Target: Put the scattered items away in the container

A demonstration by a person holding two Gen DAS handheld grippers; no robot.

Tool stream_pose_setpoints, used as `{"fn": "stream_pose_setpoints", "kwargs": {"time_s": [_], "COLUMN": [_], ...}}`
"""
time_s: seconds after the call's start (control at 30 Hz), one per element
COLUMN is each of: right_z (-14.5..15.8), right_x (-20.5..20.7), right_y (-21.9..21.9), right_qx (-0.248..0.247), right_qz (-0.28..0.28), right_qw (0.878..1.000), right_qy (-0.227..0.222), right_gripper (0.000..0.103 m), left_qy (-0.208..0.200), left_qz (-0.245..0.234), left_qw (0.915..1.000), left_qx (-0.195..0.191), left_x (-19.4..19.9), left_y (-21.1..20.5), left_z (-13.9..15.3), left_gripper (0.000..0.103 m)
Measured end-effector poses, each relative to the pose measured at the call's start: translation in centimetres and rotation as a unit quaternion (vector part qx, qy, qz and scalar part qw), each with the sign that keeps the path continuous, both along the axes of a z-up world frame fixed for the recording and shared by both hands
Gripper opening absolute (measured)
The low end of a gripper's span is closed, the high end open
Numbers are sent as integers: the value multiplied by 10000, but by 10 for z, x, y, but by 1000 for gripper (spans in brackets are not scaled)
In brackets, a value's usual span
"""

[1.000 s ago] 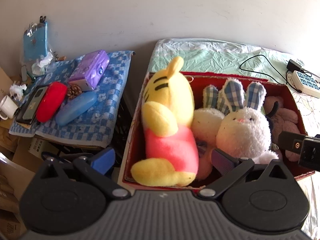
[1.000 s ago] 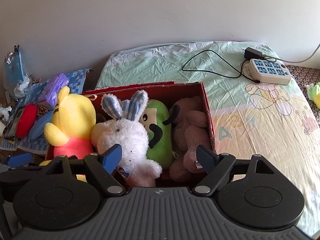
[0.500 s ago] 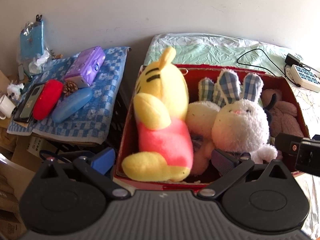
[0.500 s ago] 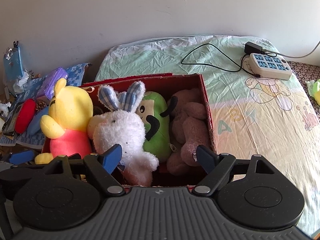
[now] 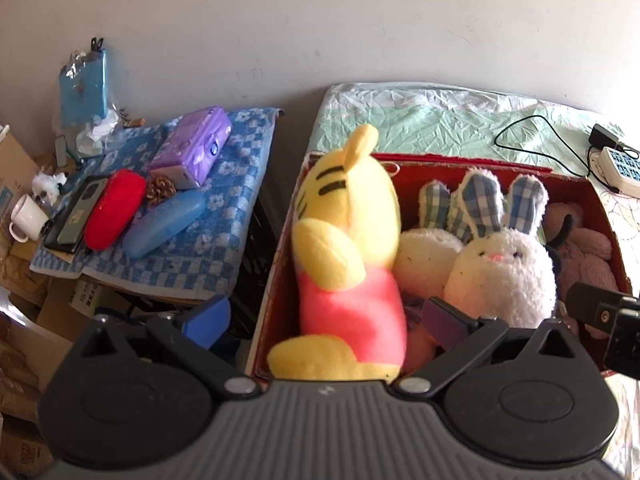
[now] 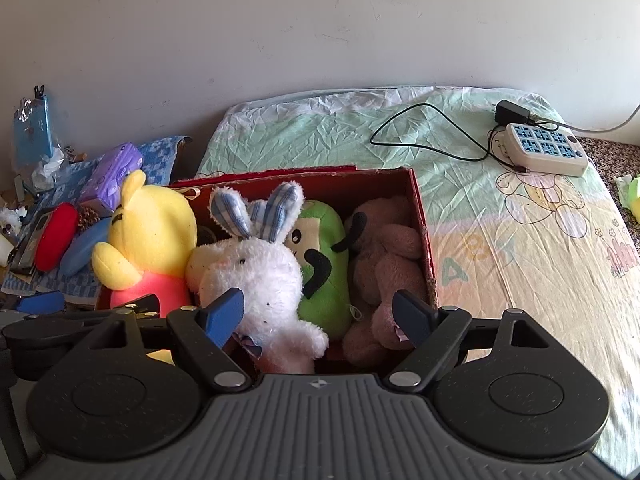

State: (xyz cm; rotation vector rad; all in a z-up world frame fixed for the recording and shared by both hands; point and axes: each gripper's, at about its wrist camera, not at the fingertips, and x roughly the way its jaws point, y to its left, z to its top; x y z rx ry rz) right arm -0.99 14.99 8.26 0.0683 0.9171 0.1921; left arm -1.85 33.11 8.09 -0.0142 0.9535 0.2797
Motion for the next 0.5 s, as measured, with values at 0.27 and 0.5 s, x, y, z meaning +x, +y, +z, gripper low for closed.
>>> {"fn": "stream_pose_setpoints", "kwargs": {"time_s": [0.27,0.5], "right_z": [-3,-2], "right_x": [-3,-7], "right_y": [0,-2], "right_qx": [-28,-48], "right_qz": [-70,-108], "right_qw": [10000,9999], "right_qy": [7,-57], "right_gripper": [84,84], "left_qy": [-33,-16], "left_qz": [0,-111], "left_qw": [10000,9999], "left_qx": [-66,-74], "left_x": [-9,-15], "left_y": [-6,-14], "left_z": [-1,-4], "left_gripper": [102,102]}}
